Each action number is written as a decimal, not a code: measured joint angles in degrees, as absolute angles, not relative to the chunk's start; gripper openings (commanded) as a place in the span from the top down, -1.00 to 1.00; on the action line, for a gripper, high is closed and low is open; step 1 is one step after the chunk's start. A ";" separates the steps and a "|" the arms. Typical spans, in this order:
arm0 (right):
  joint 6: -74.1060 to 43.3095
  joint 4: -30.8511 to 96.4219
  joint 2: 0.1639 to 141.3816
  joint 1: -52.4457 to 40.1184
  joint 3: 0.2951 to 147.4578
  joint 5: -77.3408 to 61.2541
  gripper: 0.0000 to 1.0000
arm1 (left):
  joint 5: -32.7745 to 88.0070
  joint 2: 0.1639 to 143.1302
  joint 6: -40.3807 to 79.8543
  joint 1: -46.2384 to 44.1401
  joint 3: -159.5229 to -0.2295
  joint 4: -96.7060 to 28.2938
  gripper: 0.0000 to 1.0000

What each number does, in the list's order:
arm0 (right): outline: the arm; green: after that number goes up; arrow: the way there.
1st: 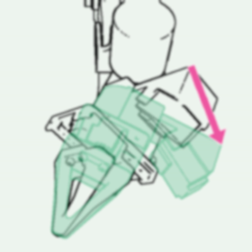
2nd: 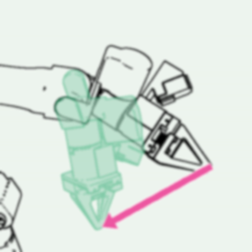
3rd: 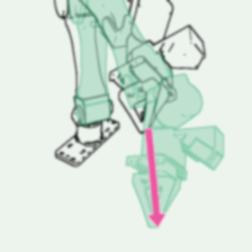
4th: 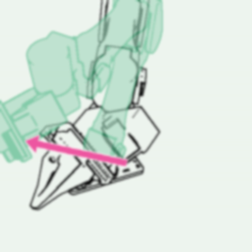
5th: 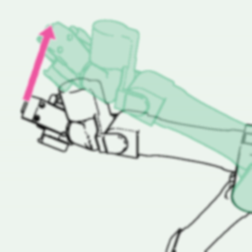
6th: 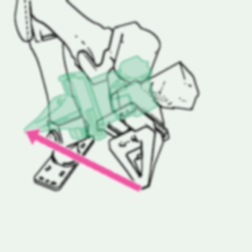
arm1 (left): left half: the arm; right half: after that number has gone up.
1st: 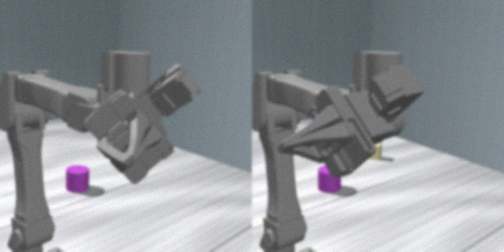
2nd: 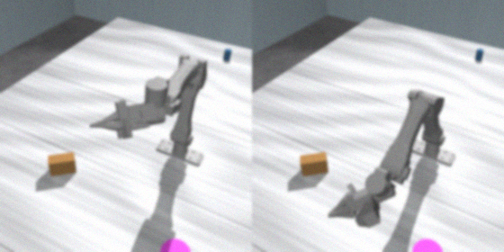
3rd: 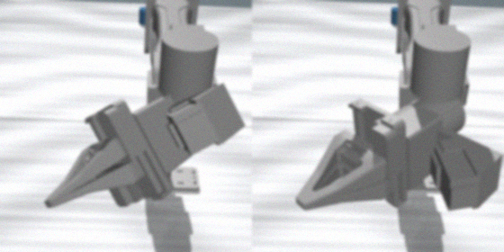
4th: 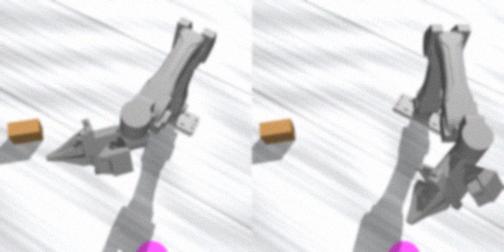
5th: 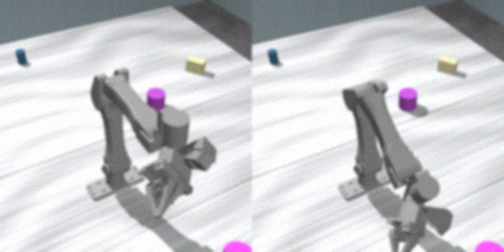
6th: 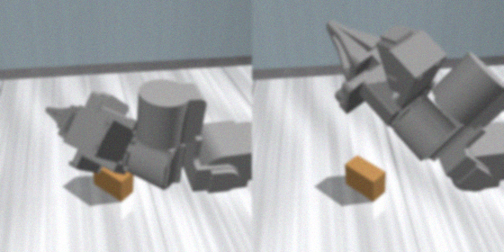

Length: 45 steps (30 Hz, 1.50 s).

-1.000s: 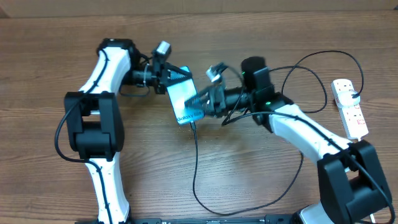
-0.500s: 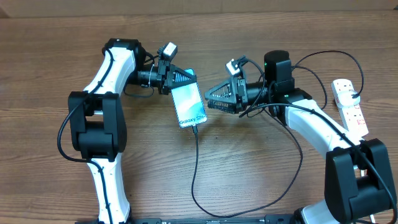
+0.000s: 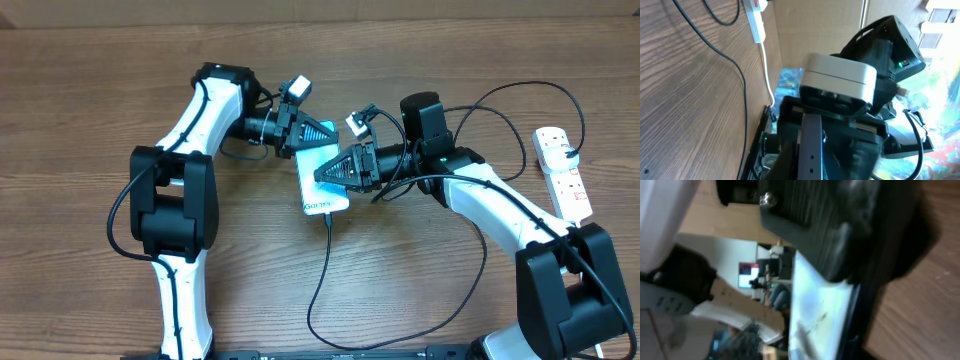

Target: Plug charger to phone and switch on socket

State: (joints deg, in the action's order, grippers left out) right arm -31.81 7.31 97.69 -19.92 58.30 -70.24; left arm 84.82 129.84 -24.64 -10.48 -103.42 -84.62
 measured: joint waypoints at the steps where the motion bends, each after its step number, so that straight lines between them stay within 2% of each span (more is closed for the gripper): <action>1: -31.59 7.86 97.69 -19.92 58.35 -69.49 0.78 | 84.82 129.84 -24.64 -10.57 -103.42 -84.62 0.91; 2: -31.62 8.51 97.69 -19.92 58.39 -68.69 0.91 | 84.86 129.84 -24.62 -10.83 -103.42 -84.64 0.88; 5: -31.81 9.58 97.84 -19.68 58.39 -68.05 0.92 | 85.86 129.84 -25.67 -10.90 -103.42 -84.42 0.56; 7: -31.48 9.74 97.84 -19.77 58.41 -67.44 0.93 | 85.76 129.84 -25.69 -10.90 -103.42 -84.40 0.25; 8: -31.42 9.96 97.86 -19.88 58.41 -67.11 0.93 | 85.67 129.84 -25.63 -10.90 -103.42 -84.51 -0.04; 9: -31.38 10.09 97.89 -19.97 58.41 -66.59 0.93 | 85.78 129.84 -25.45 -10.90 -103.42 -84.64 -0.23; 10: -31.44 10.20 97.91 -19.99 58.41 -66.19 0.93 | 85.78 129.84 -25.52 -10.90 -103.42 -84.62 -0.35; 14: -31.48 10.33 97.93 -19.97 58.41 -64.86 0.93 | 85.86 129.84 -24.40 -10.31 -103.42 -84.75 -0.54; 20: -31.57 10.31 97.93 -19.86 58.41 -64.07 0.93 | 85.91 129.84 -21.37 -7.25 -103.42 -85.30 -0.70; 22: -31.59 10.31 97.93 -19.55 58.41 -64.05 0.93 | 85.91 129.84 -21.08 -5.61 -103.42 -85.60 -0.86; 25: -31.77 10.46 97.93 -18.22 58.41 -63.53 0.93 | 85.62 129.84 -19.86 -3.75 -103.42 -85.71 -0.88; 27: -32.21 11.64 97.93 -16.80 58.41 -61.98 0.93 | 84.95 129.84 -19.31 -2.94 -103.42 -85.69 -0.99; 31: -32.77 16.56 97.95 -14.24 58.41 -56.01 0.93 | 81.78 129.84 -18.33 -2.90 -103.42 -85.47 -0.99; 38: -30.39 26.33 98.02 -14.85 58.41 -40.77 0.93 | 70.28 129.84 -16.32 -3.01 -103.42 -83.48 -1.00; 45: -29.32 27.77 99.15 -18.98 58.41 -31.05 0.93 | 49.52 129.84 -3.99 -3.01 -103.42 -77.67 -1.00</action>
